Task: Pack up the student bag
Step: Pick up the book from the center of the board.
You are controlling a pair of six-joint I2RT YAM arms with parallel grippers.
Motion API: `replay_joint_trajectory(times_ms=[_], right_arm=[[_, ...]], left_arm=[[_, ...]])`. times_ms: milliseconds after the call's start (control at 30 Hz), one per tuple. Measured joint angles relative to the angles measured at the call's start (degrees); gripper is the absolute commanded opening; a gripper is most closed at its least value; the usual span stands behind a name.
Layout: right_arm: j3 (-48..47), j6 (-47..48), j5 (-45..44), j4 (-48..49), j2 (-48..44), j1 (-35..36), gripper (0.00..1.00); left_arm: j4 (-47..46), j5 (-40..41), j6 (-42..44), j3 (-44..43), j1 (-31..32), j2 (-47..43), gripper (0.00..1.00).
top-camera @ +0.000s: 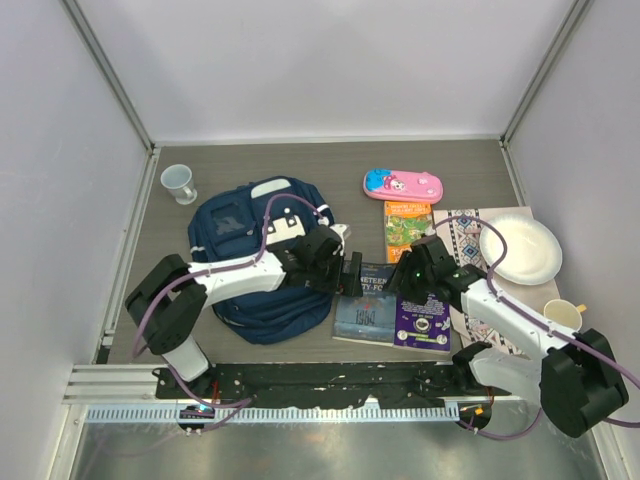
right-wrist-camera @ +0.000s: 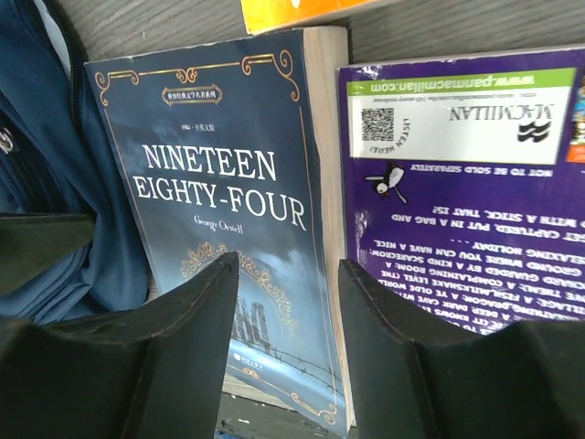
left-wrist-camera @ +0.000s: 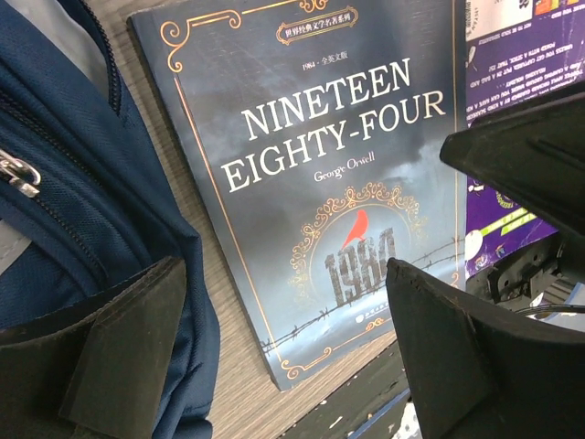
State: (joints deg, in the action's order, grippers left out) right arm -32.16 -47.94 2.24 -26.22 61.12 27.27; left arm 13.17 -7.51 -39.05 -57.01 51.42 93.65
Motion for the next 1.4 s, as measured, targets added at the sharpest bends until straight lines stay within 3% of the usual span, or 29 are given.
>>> replay_joint_trajectory(times_ms=[667,867,1167,1400], right_arm=[[4.24,-0.94,3.61,6.80,4.90,-0.07,0.50],[4.31,-1.36,3.28,7.02,4.66,-0.04,0.50],[4.57,-1.42,3.39,7.87,5.31,-0.04,0.42],[4.66,-1.46,3.28,7.98,5.27,-0.04,0.45]], left_arm=[[-3.34,-1.16,-3.17,-1.49,-0.33,5.90,0.86],[-1.42,2.60,-2.23,-1.46,0.33,3.96,0.94],[1.86,9.90,0.81,2.29,-1.53,0.70,0.93],[3.96,9.88,1.18,3.80,-1.20,-3.26,0.93]])
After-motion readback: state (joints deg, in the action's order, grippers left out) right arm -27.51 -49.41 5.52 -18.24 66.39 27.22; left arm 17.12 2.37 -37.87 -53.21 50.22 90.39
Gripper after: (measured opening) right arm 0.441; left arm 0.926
